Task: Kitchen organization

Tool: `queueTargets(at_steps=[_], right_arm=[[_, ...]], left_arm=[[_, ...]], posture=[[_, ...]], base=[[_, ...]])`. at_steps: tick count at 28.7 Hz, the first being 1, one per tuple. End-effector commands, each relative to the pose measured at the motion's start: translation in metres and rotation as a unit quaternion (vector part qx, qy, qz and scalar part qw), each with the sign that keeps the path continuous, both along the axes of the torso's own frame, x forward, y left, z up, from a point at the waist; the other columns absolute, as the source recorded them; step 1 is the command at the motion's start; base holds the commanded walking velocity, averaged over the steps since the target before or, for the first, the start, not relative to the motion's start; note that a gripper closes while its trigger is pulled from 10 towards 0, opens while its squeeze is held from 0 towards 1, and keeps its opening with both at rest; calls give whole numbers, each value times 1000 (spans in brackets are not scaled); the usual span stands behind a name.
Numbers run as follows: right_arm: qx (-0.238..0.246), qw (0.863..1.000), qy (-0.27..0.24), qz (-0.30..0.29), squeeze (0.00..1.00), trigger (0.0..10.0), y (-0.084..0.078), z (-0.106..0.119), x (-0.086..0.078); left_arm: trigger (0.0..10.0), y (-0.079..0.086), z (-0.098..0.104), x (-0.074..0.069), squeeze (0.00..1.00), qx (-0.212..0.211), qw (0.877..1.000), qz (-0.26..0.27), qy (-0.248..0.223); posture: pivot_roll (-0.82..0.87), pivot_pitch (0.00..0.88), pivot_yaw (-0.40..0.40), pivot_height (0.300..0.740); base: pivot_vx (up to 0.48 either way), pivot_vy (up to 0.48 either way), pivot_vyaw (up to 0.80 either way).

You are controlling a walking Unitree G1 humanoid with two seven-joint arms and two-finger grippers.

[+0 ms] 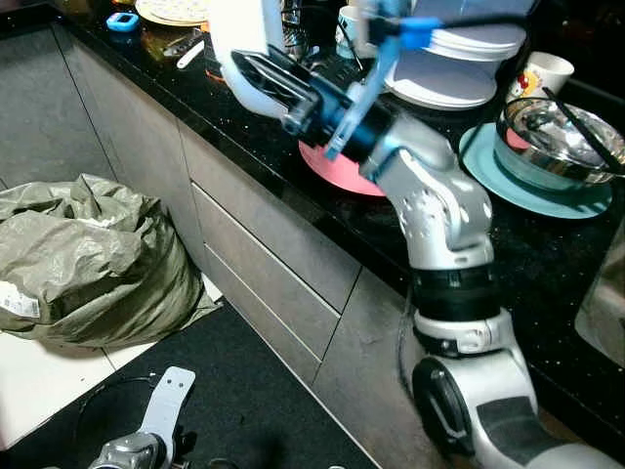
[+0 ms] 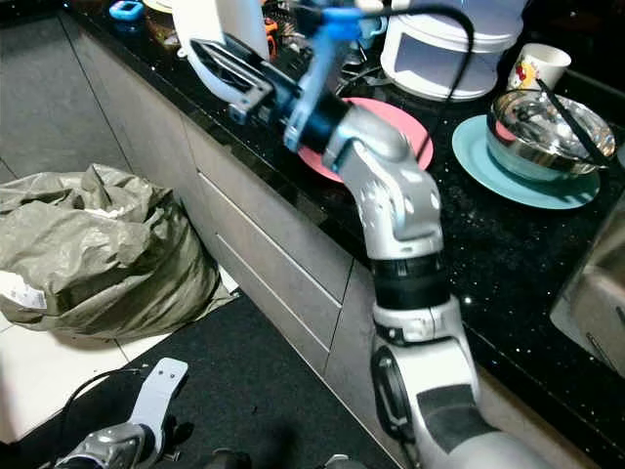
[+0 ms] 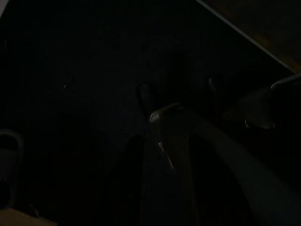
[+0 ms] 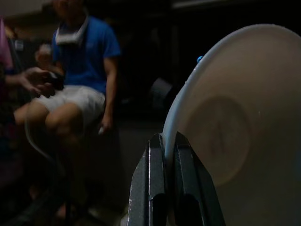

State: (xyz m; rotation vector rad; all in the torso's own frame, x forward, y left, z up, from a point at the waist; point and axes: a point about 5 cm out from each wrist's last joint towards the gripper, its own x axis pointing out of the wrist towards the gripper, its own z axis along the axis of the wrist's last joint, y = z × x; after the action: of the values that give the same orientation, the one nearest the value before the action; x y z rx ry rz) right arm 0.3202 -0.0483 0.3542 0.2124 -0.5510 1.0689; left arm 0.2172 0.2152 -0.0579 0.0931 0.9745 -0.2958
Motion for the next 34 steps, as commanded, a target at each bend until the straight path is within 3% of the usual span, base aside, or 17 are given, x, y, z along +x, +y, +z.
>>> queueTargets(at_steps=[1, 2, 3, 4, 23, 29, 34], right_arm=[[46, 998, 28, -22, 0, 2784, -8, -6, -2], [52, 998, 35, -29, 0, 2784, -9, -8, -1], [58, 997, 43, -40, 0, 9294, -10, -11, 0], [61, 996, 52, -47, 0, 10000, -11, -15, 0], [69, 978, 91, -177, 0, 10000, -37, -25, 10], [25, 946, 99, -307, 0, 10000, -57, -35, 28], [-6, 934, 91, -345, 0, 10000, -61, -39, 31]], left_arm=[[10000, 1, -4, -7, 0, 2, 1000, -3, 14], [10000, 1, -4, -7, 0, 2, 1000, -3, 14], [10000, 1, -4, -6, 0, 3, 1000, -4, 14], [10000, 1, -4, -6, 0, 2, 1000, -4, 14], [10000, 0, -2, -4, 0, 3, 1000, -7, 10], [10000, 0, -2, -4, 0, 5, 1000, -10, 10], [10000, 0, -2, -4, 0, 6, 1000, -12, 11]], posture=[[40, 117, -3, 740], [40, 117, -2, 740], [40, 117, -2, 740], [40, 116, -2, 740], [29, 102, 0, 740], [27, 99, 2, 740], [26, 99, 3, 740]], base=[[0, 0, 0], [0, 0, 0], [0, 0, 0], [0, 0, 0], [0, 0, -716], [0, 0, -800], [0, 0, -800]])
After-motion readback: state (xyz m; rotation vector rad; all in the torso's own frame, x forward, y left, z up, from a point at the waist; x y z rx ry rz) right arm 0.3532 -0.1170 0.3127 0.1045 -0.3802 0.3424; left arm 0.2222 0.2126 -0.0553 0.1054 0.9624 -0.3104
